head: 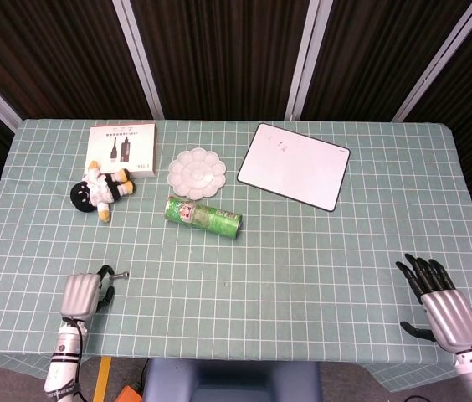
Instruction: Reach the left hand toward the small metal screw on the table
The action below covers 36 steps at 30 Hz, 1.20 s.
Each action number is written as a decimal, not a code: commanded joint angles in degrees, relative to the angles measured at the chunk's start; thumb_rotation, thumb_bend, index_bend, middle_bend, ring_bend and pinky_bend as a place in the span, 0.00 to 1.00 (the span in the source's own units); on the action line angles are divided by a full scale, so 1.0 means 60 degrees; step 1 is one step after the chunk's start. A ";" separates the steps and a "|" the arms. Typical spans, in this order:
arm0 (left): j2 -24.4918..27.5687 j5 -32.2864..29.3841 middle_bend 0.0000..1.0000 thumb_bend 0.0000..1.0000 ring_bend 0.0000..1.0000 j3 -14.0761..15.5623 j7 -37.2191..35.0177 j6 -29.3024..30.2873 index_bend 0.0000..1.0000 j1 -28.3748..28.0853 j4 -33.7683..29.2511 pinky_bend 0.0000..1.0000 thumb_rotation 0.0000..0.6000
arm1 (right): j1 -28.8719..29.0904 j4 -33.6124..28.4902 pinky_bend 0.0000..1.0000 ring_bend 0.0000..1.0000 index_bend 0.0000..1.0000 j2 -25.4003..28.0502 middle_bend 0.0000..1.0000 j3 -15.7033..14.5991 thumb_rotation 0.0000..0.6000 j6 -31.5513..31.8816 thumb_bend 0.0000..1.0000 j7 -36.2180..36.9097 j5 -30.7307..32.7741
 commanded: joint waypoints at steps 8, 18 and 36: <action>-0.0375 -0.0329 1.00 0.39 1.00 -0.0171 -0.0273 -0.0221 0.45 -0.0234 0.0644 1.00 1.00 | 0.0004 -0.0004 0.00 0.00 0.00 0.0027 0.00 0.0010 1.00 -0.0024 0.17 0.0029 0.0046; -0.0563 -0.0384 1.00 0.39 1.00 -0.0187 -0.0466 -0.0266 0.48 -0.0393 0.0938 1.00 1.00 | 0.0002 0.0004 0.00 0.00 0.00 0.0008 0.00 0.0020 1.00 -0.0043 0.17 -0.0026 0.0079; -0.0523 -0.0362 1.00 0.39 1.00 -0.0206 -0.0613 -0.0015 0.55 -0.0497 0.0964 1.00 1.00 | 0.0008 0.0007 0.00 0.00 0.00 -0.0028 0.00 0.0050 1.00 -0.0083 0.17 -0.0102 0.0159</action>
